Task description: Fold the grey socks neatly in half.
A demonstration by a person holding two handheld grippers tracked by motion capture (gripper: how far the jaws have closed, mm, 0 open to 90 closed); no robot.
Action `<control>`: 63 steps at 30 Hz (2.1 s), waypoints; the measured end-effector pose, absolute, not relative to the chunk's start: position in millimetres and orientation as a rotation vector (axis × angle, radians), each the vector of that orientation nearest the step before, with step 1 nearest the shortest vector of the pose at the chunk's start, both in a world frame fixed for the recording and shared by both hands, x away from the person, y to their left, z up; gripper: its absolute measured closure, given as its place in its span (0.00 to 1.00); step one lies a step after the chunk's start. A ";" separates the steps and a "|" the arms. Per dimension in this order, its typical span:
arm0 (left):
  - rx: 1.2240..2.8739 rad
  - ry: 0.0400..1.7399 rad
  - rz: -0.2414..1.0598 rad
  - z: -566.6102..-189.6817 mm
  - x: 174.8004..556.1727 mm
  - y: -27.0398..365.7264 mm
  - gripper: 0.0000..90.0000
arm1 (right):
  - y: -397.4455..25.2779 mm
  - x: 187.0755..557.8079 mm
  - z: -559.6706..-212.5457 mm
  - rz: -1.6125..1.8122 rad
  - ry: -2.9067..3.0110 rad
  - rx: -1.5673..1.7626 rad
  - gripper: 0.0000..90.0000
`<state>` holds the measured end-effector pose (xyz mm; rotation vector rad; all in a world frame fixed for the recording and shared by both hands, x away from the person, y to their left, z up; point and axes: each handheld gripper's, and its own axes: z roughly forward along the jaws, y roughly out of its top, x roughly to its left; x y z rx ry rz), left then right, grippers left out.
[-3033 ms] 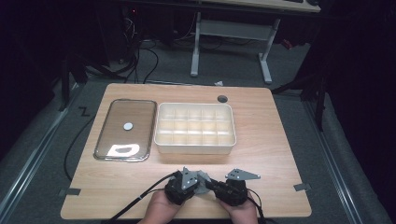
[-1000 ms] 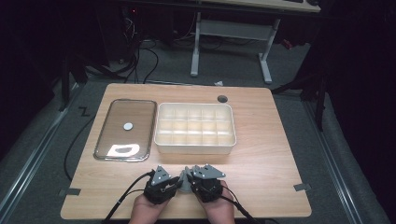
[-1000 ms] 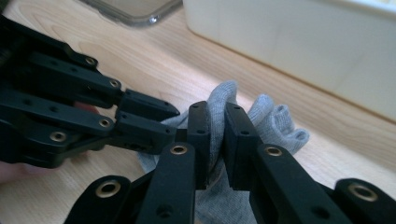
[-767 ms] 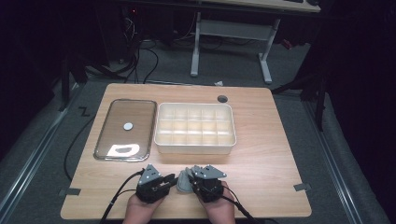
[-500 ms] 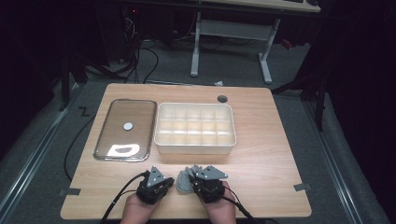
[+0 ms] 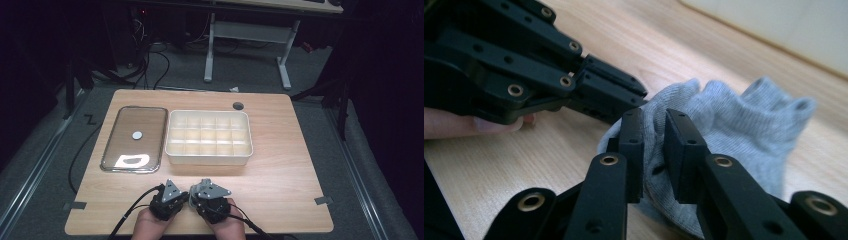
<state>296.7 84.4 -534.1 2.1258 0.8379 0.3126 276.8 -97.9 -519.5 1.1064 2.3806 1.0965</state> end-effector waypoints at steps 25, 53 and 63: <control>2.128 0.830 0.313 -534.2 296.6 84.3 0.94 | -107.2 271.9 -514.1 1.076 2.266 1.147 0.95; 2.018 0.859 0.333 -523.1 296.9 95.5 0.93 | -92.4 264.2 -526.8 1.074 2.358 1.066 0.93; 1.999 0.782 0.271 -518.1 293.6 84.4 0.95 | -94.0 264.5 -527.0 1.130 2.389 1.073 0.78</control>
